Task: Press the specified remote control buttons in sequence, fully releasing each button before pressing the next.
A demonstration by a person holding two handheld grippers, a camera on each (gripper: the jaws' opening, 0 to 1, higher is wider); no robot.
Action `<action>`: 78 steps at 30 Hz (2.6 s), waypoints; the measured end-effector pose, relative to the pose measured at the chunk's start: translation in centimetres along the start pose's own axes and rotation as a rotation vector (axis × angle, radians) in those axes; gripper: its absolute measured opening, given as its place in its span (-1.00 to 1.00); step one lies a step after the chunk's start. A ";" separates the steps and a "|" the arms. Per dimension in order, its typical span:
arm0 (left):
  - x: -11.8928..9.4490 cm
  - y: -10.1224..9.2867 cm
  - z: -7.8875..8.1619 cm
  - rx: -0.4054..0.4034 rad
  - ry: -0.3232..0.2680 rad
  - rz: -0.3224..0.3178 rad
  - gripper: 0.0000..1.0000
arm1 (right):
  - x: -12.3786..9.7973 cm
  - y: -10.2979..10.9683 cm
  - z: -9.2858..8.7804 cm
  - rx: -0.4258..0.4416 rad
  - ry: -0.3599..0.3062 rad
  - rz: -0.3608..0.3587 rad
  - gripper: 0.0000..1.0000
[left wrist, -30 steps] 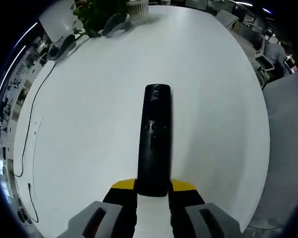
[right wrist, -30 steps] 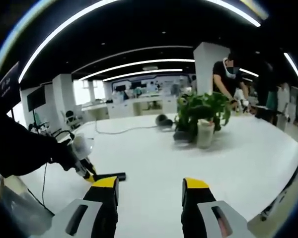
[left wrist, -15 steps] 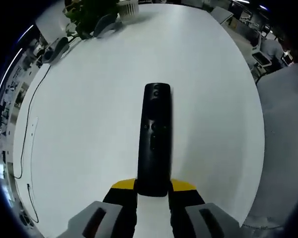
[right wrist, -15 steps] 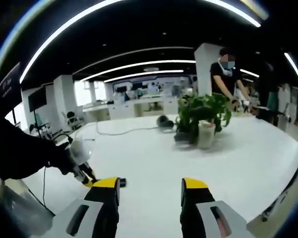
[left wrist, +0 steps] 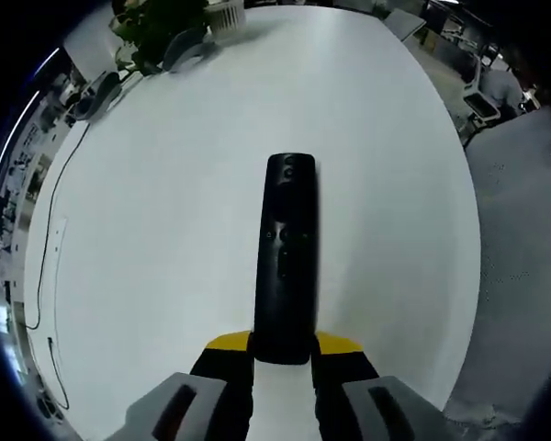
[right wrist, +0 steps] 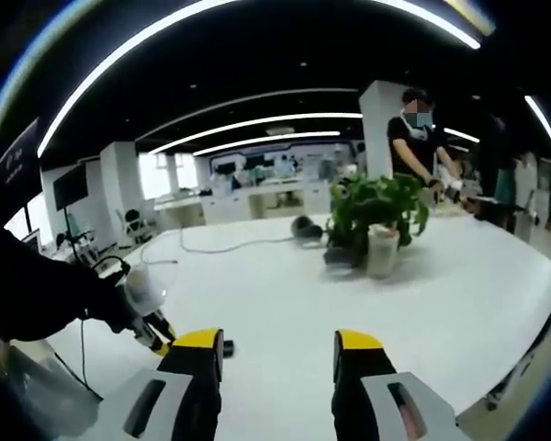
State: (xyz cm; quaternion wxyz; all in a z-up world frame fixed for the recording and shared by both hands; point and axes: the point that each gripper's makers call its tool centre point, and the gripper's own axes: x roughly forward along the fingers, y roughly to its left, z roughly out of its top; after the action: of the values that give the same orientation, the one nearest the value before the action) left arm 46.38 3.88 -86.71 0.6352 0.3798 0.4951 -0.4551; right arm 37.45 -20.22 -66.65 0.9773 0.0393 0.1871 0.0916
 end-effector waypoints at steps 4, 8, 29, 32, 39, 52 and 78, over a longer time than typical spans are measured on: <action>0.0 -0.5 -0.1 -0.001 0.000 0.002 -0.53 | 0.0 0.0 0.0 -0.001 0.001 0.003 -0.10; 0.0 -1.0 -0.2 -0.007 -0.005 0.001 -0.53 | 0.0 0.1 0.0 -0.003 0.000 0.007 -0.11; -0.1 -3.6 -0.6 -0.018 -0.026 0.005 -0.53 | 0.1 0.6 -0.2 -0.022 0.012 0.027 -0.18; -0.1 -3.8 -0.6 -0.023 -0.031 0.005 -0.53 | 0.1 0.6 -0.2 -0.024 0.013 0.031 -0.20; -0.2 -4.5 -0.7 -0.033 -0.038 0.008 -0.53 | 0.1 0.7 -0.3 -0.019 0.017 0.039 -0.27; -0.3 -5.8 -1.0 -0.046 -0.044 0.012 -0.53 | 0.3 1.9 0.5 0.006 0.009 0.101 -0.52; -0.5 -8.5 -1.2 -0.072 -0.059 0.016 -0.53 | 4.8 9.3 10.5 -0.078 -0.105 0.340 -1.00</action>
State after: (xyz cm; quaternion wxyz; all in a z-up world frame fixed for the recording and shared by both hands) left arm 37.85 2.58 -86.81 0.6663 0.3473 0.4891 -0.4429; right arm 44.20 -10.64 -57.65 0.9569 0.0369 0.1226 0.2606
